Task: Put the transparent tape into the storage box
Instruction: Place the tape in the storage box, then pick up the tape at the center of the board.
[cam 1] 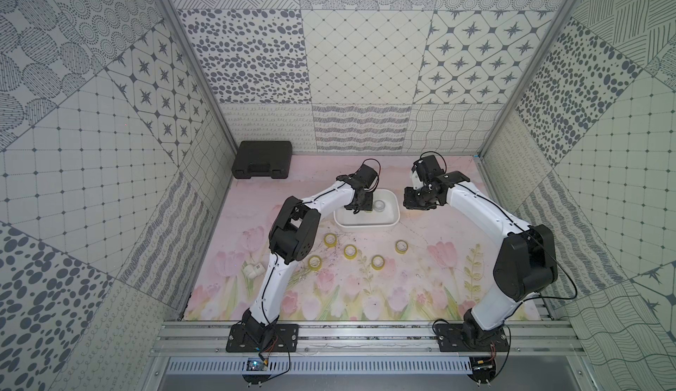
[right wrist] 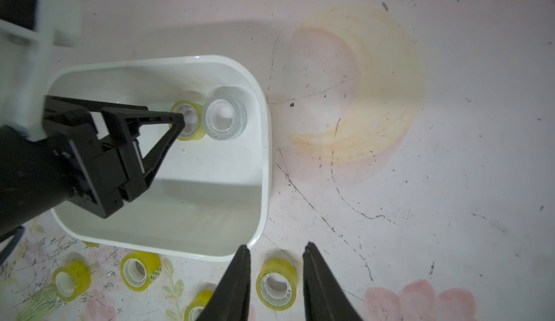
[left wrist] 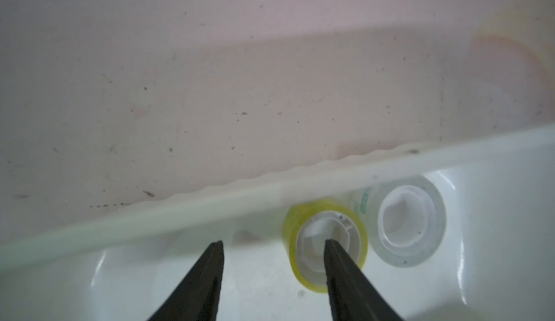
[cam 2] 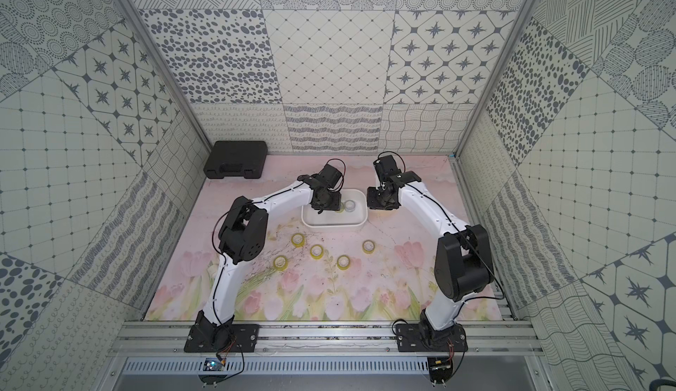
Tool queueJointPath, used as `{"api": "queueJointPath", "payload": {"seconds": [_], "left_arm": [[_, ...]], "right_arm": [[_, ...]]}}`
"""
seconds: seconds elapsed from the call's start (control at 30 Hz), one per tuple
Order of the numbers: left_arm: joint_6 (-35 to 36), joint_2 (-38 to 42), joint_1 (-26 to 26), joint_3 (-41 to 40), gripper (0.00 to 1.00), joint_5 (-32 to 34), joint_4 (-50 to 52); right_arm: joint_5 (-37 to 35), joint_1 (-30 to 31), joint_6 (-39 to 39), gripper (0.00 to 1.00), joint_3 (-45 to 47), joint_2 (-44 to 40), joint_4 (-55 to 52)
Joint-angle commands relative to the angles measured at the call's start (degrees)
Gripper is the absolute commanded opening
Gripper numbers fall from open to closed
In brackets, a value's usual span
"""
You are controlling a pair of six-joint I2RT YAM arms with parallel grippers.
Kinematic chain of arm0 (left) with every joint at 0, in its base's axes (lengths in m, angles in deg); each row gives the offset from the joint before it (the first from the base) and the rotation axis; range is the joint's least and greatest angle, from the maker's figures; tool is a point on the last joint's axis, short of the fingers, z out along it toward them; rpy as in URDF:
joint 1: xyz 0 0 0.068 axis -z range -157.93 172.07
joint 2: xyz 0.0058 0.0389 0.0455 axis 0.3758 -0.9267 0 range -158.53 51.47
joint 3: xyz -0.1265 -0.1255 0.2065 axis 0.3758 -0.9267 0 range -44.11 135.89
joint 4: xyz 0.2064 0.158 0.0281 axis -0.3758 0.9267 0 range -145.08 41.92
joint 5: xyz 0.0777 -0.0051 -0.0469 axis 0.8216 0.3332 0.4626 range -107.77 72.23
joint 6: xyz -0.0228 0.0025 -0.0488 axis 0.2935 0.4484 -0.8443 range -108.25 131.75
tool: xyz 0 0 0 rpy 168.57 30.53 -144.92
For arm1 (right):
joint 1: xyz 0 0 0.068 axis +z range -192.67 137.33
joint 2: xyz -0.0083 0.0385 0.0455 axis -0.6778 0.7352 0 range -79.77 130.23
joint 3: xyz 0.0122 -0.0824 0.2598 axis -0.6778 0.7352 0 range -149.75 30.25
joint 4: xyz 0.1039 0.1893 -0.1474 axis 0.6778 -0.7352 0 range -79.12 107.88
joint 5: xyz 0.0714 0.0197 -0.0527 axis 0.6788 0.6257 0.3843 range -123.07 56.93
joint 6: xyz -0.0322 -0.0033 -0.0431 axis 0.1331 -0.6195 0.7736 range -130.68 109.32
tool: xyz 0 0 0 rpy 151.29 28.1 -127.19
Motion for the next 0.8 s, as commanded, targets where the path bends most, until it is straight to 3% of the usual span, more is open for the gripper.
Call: {"api": "queueJointPath", "payload": {"seconds": [0.0, 0.3, 0.6, 0.77], "left_arm": [[0.76, 7.16, 0.06, -2.64, 0.62, 4.38, -0.56], [-1.68, 21.62, -1.02, -12.15, 0.75, 5.43, -0.67], [-5.17, 31.74, -1.81, -22.7, 0.82, 6.6, -0.06], [-6.22, 34.84, -1.98, -26.39, 0.94, 7.19, -0.36]], "right_arm": [[1.56, -0.37, -0.96, 0.33, 3.59, -3.39, 0.79], [3.69, 0.75, -3.35, 0.36, 15.75, -5.08, 4.35], [3.42, 3.9, -4.96, 0.36, 18.48, -1.3, 8.69], [1.7, 5.58, -5.06, 0.36, 20.01, 0.31, 9.2]]}}
